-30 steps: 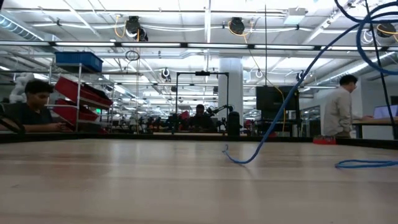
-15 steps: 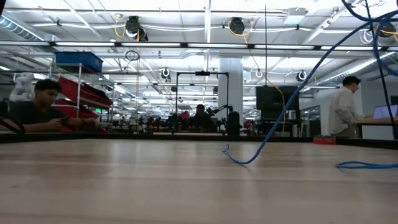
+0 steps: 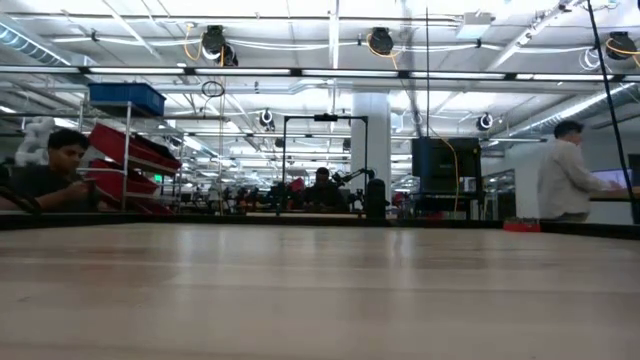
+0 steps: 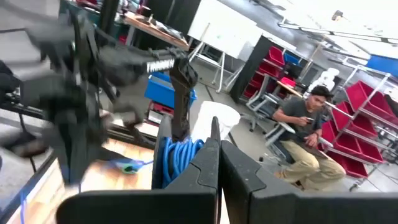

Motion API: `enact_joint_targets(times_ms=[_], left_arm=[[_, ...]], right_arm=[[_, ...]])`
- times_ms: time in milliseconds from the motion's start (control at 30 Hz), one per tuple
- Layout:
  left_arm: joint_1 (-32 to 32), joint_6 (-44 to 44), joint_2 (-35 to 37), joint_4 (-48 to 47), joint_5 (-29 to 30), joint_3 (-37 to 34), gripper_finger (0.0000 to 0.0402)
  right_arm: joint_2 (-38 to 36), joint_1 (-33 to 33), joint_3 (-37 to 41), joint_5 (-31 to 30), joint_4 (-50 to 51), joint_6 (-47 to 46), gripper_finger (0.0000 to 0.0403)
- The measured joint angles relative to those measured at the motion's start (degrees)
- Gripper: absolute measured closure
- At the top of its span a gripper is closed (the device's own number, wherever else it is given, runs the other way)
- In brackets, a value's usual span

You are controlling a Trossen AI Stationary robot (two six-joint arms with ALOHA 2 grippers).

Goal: Coil cords
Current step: Coil the blue wire onto the black spool

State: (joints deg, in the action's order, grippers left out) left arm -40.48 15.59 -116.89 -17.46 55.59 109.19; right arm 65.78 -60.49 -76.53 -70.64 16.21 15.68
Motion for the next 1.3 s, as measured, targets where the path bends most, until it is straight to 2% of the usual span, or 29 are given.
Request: enact_joint_targets(times_ms=[167, 300, 467, 567, 700, 867, 1167, 1300], left_arm=[[-7.2, 1.5, 4.6, -1.0, 7.3, 0.0, 0.0395], [-13.8, 3.9, 6.6, -0.4, 15.4, 0.0, 0.0395], [-21.6, 12.2, 7.2, 7.4, 29.4, 0.0, 0.0396], [-24.6, 16.3, 7.2, 11.8, 34.0, 0.0, 0.0396], [-26.1, 16.9, 7.2, 12.4, 34.4, 0.0, 0.0396], [-26.3, 16.9, 7.2, 12.5, 34.4, 0.0, 0.0396], [-27.6, 17.9, 7.2, 12.7, 34.5, 0.0, 0.0396], [-28.2, 17.8, 7.2, 12.7, 34.5, 0.0, 0.0396]], right_arm=[[0.0, 0.0, 0.0, -0.1, 0.0, 0.0, 0.0403], [0.0, 0.0, 0.0, -1.6, 0.1, -0.2, 0.0403], [0.0, 0.0, 0.0, -4.5, 2.8, -2.1, 0.0403], [0.0, 0.0, 0.0, -4.9, 3.0, -2.6, 0.0403], [0.0, 0.1, 0.0, -7.6, 3.6, -2.9, 0.0403], [-0.3, 1.7, 0.0, -14.5, 12.5, -8.4, 0.0403], [-4.5, 6.7, 0.0, -15.1, 32.3, -26.8, 0.0403], [-5.5, 7.7, 0.0, -14.9, 38.1, -33.7, 0.0403]])
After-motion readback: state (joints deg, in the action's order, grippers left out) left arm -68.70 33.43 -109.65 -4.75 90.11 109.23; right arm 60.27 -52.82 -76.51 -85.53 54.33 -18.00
